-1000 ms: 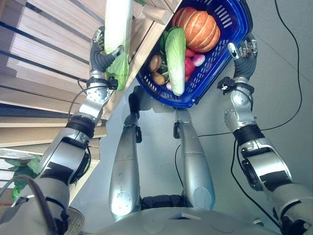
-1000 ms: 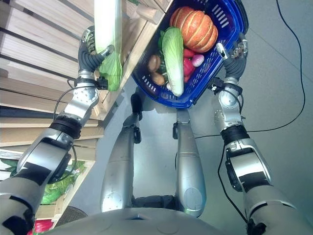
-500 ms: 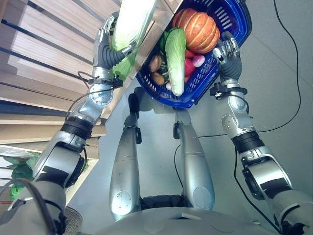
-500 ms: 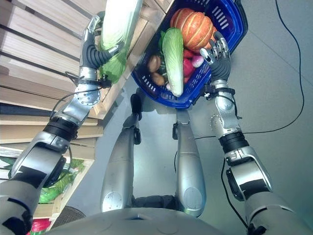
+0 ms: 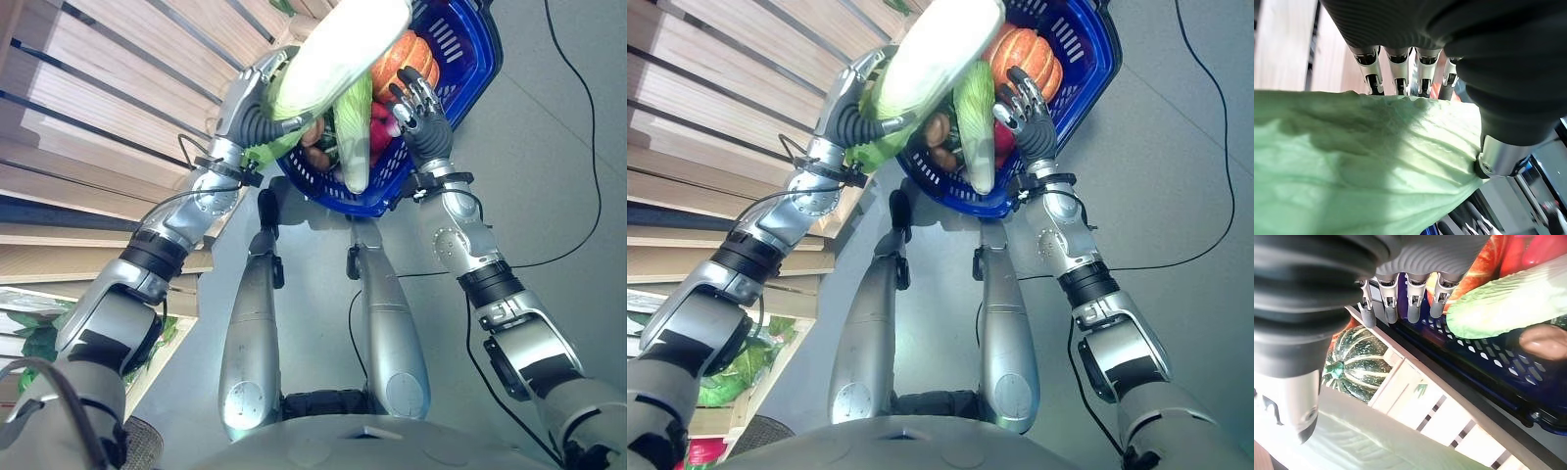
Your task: Pick up fruits and vegetables into the basket
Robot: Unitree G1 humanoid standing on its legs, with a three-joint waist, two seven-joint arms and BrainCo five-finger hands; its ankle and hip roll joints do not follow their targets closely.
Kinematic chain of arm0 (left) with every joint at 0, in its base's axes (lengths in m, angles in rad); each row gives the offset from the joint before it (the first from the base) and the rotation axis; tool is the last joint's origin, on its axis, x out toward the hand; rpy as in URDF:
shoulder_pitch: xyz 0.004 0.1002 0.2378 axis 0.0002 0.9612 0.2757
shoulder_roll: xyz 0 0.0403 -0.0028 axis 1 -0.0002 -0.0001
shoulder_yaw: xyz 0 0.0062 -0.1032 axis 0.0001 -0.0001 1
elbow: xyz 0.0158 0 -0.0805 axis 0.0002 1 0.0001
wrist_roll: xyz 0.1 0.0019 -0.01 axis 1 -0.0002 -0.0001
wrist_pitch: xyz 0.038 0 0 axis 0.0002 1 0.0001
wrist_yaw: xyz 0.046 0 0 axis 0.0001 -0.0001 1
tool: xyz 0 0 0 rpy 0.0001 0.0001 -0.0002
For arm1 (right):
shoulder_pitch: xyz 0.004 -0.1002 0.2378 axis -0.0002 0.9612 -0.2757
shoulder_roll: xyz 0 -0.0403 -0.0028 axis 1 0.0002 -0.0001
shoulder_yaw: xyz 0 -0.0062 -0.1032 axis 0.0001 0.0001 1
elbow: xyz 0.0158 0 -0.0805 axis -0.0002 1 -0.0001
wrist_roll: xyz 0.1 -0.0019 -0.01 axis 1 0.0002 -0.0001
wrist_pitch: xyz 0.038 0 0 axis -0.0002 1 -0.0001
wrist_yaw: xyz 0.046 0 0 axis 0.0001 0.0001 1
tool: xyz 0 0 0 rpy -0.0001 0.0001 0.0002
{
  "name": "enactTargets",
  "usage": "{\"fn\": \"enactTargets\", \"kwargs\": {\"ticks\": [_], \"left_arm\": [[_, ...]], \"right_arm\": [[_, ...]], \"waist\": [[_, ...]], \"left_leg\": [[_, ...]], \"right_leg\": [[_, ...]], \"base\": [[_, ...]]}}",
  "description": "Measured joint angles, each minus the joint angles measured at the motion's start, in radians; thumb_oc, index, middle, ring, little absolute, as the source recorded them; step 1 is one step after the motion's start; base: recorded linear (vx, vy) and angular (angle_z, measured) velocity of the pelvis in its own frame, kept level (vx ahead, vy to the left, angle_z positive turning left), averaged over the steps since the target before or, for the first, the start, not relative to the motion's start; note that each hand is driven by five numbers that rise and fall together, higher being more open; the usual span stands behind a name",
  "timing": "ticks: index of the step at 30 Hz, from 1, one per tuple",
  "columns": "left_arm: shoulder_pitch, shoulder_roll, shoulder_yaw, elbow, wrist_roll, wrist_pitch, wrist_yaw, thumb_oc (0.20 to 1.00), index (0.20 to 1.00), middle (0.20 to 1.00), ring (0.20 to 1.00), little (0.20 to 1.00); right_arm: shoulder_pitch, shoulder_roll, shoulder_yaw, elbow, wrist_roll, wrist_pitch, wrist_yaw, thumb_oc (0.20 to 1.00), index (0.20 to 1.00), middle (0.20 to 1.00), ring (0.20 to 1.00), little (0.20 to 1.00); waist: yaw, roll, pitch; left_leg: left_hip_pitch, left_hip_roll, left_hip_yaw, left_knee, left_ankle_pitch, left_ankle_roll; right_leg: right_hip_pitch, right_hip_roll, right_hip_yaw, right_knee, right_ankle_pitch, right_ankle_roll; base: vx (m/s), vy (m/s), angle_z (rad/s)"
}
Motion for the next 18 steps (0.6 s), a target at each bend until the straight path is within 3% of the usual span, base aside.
{"fn": "enactTargets", "kwargs": {"ticks": [18], "left_arm": [[-0.017,-0.023,-0.030,-0.016,-0.005,0.004,-0.129,0.200,0.200,0.200,0.200,0.200]], "right_arm": [[-0.013,0.012,0.035,-0.041,-0.001,0.033,-0.001,1.000,1.000,1.000,1.000,1.000]], "waist": [[0.000,-0.002,0.001]], "left_leg": [[-0.005,0.000,-0.004,0.001,0.000,0.000]], "right_leg": [[-0.001,0.000,-0.005,0.000,0.000,0.000]], "base": [[0.00,0.000,0.00]]}}
